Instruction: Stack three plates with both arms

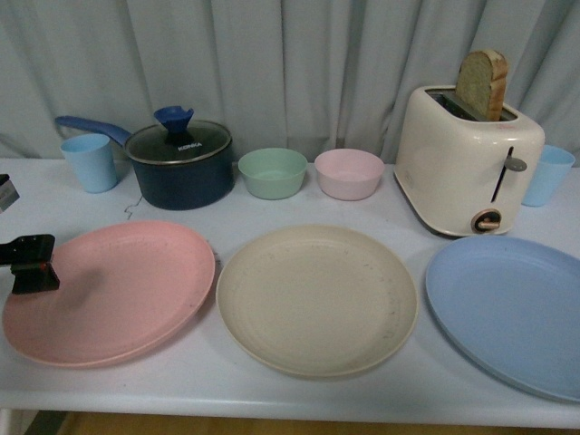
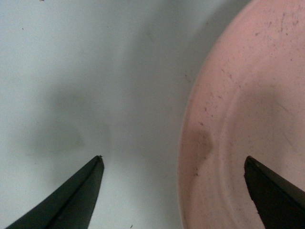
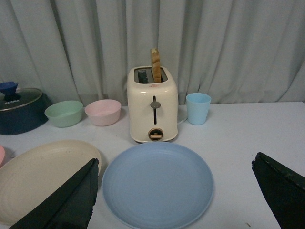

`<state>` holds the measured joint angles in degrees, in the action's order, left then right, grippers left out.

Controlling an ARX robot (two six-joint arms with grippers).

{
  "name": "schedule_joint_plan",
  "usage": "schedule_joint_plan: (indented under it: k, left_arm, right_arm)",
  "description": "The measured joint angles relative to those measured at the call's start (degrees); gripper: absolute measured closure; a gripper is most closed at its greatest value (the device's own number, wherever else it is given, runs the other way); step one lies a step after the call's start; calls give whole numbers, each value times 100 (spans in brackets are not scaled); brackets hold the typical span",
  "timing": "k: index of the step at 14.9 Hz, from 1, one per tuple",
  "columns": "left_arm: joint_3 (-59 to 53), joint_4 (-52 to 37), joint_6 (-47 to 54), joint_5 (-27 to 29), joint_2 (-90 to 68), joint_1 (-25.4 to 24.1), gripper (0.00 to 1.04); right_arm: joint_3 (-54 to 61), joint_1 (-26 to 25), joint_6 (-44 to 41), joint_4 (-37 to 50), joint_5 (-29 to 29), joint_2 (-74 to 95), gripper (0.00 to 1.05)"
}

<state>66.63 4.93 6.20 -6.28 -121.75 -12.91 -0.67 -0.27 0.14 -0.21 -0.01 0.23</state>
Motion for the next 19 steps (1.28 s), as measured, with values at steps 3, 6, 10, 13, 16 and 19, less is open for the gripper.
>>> schedule_joint_plan:
  k: [3,6,10,13,16,19]
  left_arm:
    - [144,146,-210,-245,-96,-33,56]
    - [212,142,-380,-391,-155,-87,99]
    - [109,195,-588,-516,105,-118,102]
    - [48,321,-695,-433,549,-118,102]
    - [46,518,-957,-310,1182,-70,102]
    - [46,664,-1285,-225,1639,284,102]
  right_arm:
    - [0,0,2,0,0,0,6]
    - [0,0,0,0,0,0,6]
    - [0,0,0,0,0,0,6]
    - [0,0,0,0,0,0,6]
    - [0,0,0,2,0,0,6]
    - [0,0,0,0,0,0,6]
